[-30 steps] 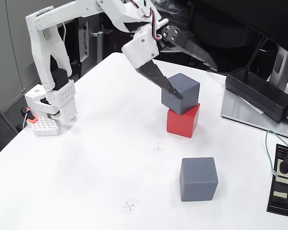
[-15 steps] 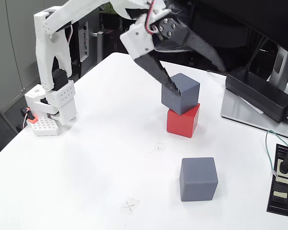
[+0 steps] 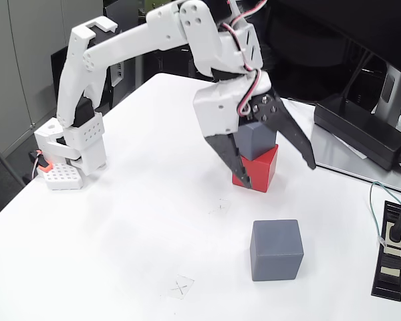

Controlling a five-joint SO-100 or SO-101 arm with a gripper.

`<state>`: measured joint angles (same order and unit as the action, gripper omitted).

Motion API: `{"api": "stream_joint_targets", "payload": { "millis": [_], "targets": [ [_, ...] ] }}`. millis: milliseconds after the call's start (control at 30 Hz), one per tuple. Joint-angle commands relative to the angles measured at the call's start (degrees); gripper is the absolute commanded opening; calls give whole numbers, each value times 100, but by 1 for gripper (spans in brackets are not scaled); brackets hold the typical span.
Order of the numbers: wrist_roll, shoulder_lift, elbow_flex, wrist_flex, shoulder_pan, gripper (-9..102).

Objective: Stack the three blocks in an ordered color.

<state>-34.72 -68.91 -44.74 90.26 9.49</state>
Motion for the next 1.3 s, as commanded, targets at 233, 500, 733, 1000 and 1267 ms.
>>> {"api": "stream_joint_targets", "payload": {
  "millis": [233,500,733,1000,1267],
  "targets": [
    [-264,773,369,-9,70,32],
    [-246,1266,360,-475,158,32],
    [-264,1696,369,-835,369,32],
    [-290,1951,369,-932,369,32],
    [-264,1863,853,-861,360,32]
  ]
}}
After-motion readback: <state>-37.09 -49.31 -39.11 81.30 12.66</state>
